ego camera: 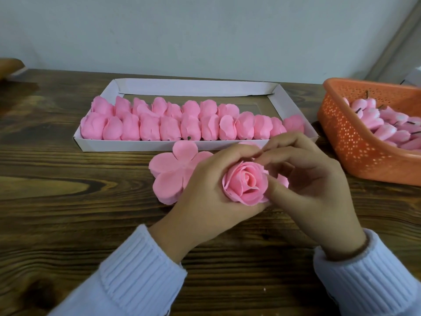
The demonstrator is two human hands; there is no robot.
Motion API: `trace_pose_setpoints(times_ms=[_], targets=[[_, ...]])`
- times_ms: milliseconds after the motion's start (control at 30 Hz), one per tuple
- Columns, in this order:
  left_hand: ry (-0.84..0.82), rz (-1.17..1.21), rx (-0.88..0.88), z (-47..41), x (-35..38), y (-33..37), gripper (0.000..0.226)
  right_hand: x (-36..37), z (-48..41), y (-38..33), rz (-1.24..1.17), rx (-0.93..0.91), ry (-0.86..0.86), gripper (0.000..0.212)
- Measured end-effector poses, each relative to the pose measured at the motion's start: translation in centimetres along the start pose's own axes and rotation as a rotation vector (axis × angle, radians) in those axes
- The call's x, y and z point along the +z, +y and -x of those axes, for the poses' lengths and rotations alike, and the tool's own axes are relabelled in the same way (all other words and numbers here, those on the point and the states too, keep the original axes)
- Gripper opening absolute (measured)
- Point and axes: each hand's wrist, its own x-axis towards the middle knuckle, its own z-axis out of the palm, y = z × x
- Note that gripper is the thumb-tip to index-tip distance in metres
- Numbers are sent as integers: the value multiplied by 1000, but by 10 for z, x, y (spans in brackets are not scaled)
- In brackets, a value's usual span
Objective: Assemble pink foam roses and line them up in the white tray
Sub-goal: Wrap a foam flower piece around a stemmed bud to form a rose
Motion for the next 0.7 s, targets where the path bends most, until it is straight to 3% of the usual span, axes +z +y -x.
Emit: trace_pose_setpoints(times_ms=[367, 600, 700], targets=[[-49, 114, -107, 0, -2, 5, 36, -1, -2, 0, 14, 96, 59, 11], [-75, 228, -172, 0, 0, 7, 56, -5, -4, 2, -104, 166, 58, 1], [-70, 255, -172, 0, 0, 9, 53, -5, -3, 4, -64, 164, 33, 6]])
